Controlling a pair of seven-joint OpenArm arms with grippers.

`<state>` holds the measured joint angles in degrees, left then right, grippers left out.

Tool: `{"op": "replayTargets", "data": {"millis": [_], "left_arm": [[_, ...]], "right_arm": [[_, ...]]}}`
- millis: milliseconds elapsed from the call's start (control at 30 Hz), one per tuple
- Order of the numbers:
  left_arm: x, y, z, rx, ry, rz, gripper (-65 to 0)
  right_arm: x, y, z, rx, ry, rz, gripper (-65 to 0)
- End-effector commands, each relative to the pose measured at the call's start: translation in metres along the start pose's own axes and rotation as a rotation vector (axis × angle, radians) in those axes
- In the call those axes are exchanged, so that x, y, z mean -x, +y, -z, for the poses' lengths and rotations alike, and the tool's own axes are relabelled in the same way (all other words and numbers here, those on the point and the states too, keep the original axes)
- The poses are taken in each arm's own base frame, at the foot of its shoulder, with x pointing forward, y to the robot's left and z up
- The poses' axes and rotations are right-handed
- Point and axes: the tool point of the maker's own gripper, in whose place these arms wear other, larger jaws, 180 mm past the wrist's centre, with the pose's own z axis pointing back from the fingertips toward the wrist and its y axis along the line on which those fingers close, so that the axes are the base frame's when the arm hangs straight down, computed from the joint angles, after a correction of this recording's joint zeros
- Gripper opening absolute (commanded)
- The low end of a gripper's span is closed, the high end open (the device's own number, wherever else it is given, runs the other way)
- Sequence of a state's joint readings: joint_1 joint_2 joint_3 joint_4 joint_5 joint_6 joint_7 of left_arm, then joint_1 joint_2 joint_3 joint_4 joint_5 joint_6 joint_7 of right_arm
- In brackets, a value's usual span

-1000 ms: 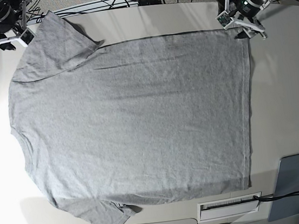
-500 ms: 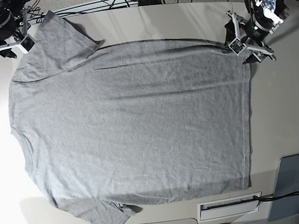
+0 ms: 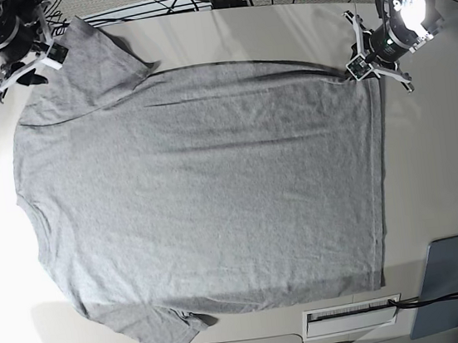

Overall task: Fold the T-shirt properly
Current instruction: 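Lower both grippers to the shirt's shoulder corners and pinch them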

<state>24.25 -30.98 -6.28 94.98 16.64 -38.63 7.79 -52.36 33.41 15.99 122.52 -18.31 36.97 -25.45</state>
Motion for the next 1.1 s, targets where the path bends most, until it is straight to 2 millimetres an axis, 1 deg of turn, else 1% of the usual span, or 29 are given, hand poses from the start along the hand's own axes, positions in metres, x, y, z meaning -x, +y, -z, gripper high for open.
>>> {"op": "replayTargets", "data": {"millis": [0, 133, 300, 400, 500, 567, 767, 933, 1067], "left_arm": [[0.028, -0.009, -0.003, 0.035, 0.126, 0.037, -65.0], [0.029, -0.013, -0.003, 0.041, 0.127, 0.031, -65.0], [0.030, -0.015, -0.003, 0.046, 0.128, 0.029, -65.0], [0.031, -0.015, -0.003, 0.043, 0.136, 0.039, -65.0], [0.035, -0.013, -0.004, 0.039, 0.161, 0.066, -65.0], [0.036, -0.013, -0.004, 0.038, 0.166, 0.071, -65.0], [0.036, -0.013, -0.004, 0.038, 0.165, 0.070, -65.0], [0.036, -0.013, -0.004, 0.038, 0.164, 0.070, -65.0], [0.036, -0.013, -0.004, 0.038, 0.165, 0.070, -65.0]], "right_arm": [[-0.002, -0.013, -0.002, 0.029, -0.005, -0.040, -41.6], [-0.004, -0.019, 0.001, -0.001, -0.012, -0.109, -41.6], [-0.008, -0.003, 0.007, -0.058, -0.012, -0.165, -41.6], [0.003, -0.001, 0.021, -0.070, 0.030, -0.187, -41.6], [0.017, -0.004, 0.035, -0.076, 0.078, -0.167, -41.6], [0.025, -0.007, 0.040, -0.077, 0.107, -0.172, -41.6], [0.034, -0.013, 0.040, -0.097, 0.130, -0.240, -41.6], [0.049, -0.012, 0.043, -0.116, 0.166, -0.239, -41.6], [0.045, -0.004, 0.043, -0.153, 0.138, -0.211, -41.6]]}}
